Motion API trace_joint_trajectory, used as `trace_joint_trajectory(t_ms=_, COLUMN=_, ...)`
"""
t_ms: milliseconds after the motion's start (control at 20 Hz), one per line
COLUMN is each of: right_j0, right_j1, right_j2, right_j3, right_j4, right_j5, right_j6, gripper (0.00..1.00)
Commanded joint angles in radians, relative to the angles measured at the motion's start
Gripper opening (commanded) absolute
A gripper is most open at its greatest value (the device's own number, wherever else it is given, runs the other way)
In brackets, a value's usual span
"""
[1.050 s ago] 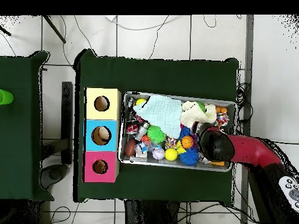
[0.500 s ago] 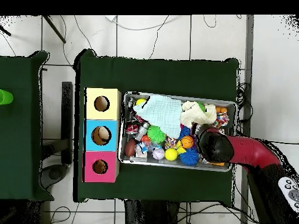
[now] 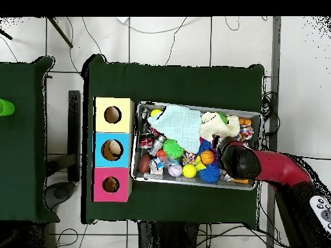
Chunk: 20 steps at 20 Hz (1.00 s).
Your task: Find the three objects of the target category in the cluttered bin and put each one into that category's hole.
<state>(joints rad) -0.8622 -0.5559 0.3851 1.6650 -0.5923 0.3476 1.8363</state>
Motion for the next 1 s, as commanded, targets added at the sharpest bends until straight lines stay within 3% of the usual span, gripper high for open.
trace_joint_trajectory(t_ms=50, right_j0=-0.036, right_j1=0.108, right_j2=0.129, right_j3=-0.113, right_j4=-0.027, right_j5=0.124, right_j6=-0.214, gripper=1.0)
trace_joint_trajectory(t_ms=200, right_j0=-0.043, right_j1=0.117, right_j2=0.136, right_j3=-0.125, right_j4=0.022, right_j5=0.194, right_j6=-0.193, gripper=1.0)
trace_joint_trajectory(t_ms=400, right_j0=-0.025, right_j1=0.077, right_j2=0.137, right_j3=-0.145, right_j4=0.062, right_j5=0.307, right_j6=-0.185, gripper=1.0)
trace_joint_trajectory(t_ms=750, right_j0=-0.035, right_j1=0.098, right_j2=0.164, right_j3=-0.193, right_j4=0.039, right_j5=0.351, right_j6=-0.221, gripper=1.0)
trace_joint_trajectory(t_ms=1000, right_j0=-0.029, right_j1=0.023, right_j2=0.175, right_j3=-0.192, right_j4=0.077, right_j5=0.471, right_j6=-0.213, gripper=1.0)
